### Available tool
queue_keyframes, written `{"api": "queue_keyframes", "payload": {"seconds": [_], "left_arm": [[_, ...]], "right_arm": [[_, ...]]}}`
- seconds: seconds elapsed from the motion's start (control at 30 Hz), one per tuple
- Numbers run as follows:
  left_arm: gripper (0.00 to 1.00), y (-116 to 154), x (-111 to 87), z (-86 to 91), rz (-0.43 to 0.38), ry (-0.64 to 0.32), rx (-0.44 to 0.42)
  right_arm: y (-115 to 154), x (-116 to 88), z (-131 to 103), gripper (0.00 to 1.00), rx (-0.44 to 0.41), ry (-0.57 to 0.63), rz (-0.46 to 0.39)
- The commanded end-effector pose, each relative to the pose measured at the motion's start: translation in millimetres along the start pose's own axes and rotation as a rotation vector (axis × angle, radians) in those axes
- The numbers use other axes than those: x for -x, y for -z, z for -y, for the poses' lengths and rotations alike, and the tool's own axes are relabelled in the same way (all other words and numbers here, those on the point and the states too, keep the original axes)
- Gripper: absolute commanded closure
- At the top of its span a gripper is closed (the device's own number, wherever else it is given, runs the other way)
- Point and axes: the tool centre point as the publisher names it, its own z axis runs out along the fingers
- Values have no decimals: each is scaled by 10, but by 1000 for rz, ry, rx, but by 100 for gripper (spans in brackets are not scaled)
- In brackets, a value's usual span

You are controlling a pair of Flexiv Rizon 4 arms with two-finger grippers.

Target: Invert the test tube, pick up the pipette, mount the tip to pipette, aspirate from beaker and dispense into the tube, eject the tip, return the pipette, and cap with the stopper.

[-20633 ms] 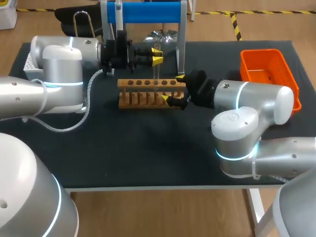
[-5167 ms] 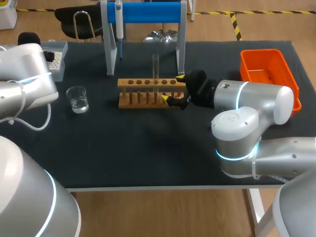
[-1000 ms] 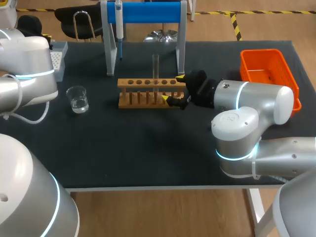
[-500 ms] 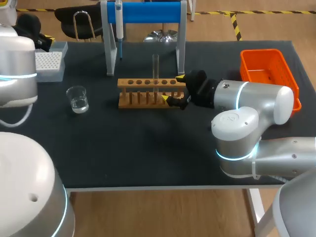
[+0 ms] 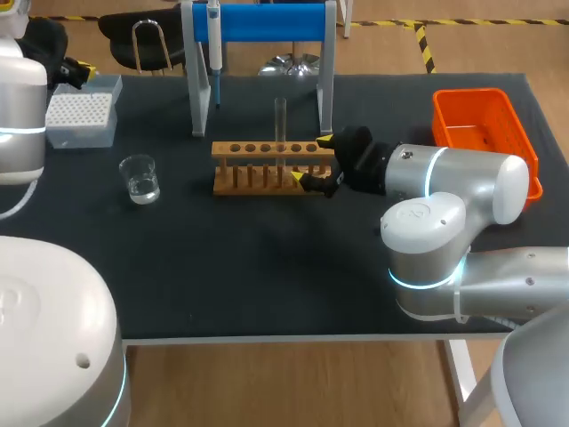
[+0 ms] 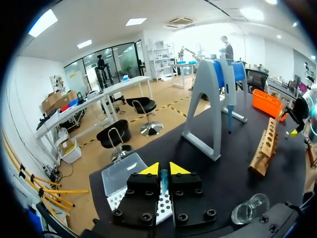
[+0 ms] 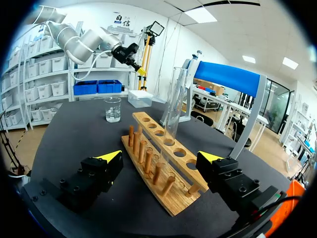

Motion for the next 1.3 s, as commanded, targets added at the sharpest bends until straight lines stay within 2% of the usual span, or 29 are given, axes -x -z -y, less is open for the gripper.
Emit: {"api": "queue_keyframes", "payload": {"seconds": [0.03, 0.1, 0.23, 0.43, 0.67, 0.8, 1.3], "left_arm": [[100, 36, -152, 7, -52, -15, 27], [100, 70, -320, 12, -83, -38, 68], [100, 231, -687, 60, -130, -52, 82], [100, 536, -1369, 176, -182, -60, 46], [100, 904, -2098, 415, -229, -94, 7], [100, 1065, -2581, 579, -350, -120, -19], [100, 1065, -2581, 579, -350, -120, -19]], "right_arm": [[10, 5, -9, 0, -4, 0, -3], [10, 5, -9, 0, -4, 0, -3], [10, 5, -9, 0, -4, 0, -3], [10, 5, -9, 0, -4, 0, -3], [10, 5, -9, 0, -4, 0, -3], [10, 5, -9, 0, -4, 0, -3], [10, 5, -9, 0, -4, 0, -3]]}}
